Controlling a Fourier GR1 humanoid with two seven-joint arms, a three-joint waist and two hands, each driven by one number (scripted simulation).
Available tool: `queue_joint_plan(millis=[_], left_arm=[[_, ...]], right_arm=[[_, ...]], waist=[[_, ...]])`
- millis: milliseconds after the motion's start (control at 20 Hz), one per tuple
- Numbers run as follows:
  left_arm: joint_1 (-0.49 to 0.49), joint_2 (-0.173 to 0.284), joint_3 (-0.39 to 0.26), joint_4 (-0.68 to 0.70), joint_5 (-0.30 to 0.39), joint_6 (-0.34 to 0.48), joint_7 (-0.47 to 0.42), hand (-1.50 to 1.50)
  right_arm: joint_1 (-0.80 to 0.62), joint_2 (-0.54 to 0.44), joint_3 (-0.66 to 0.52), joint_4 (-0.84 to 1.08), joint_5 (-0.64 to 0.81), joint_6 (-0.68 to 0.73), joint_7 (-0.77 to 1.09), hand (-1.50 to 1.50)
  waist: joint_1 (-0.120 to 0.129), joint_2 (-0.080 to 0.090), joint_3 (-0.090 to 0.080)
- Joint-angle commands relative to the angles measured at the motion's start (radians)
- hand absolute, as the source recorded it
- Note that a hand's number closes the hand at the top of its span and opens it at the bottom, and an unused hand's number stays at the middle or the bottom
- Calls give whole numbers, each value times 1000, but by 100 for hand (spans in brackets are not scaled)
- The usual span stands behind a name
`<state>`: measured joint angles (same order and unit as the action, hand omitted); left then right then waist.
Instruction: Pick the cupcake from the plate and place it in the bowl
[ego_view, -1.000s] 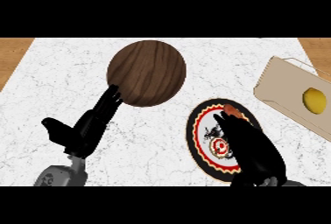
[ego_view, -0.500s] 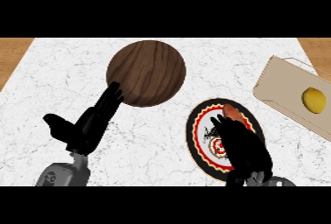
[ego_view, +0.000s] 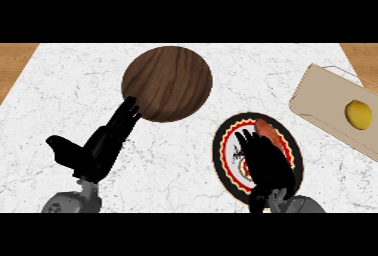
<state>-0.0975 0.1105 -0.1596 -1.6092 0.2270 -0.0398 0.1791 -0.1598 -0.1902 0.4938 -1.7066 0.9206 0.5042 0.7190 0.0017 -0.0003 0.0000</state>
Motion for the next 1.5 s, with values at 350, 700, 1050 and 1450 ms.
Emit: queue_joint_plan(millis=[350,700,1050,1450], left_arm=[[-36,-25,57,112,-27,-57,-56,0],[-48,-41,87,93,-23,-73,-34,0],[16,-64,52,40,-69,-55,-44,0],[10,-49,88,51,-58,-95,-40,0]], right_arm=[[46,10,-56,105,93,-113,-142,-150],[74,64,-54,152,147,-150,-167,-150],[8,35,-108,269,150,-239,-359,150],[42,81,-72,304,238,-300,-392,150]], waist=[[-2,0,0],[-3,0,0],[0,0,0],[-1,0,0]])
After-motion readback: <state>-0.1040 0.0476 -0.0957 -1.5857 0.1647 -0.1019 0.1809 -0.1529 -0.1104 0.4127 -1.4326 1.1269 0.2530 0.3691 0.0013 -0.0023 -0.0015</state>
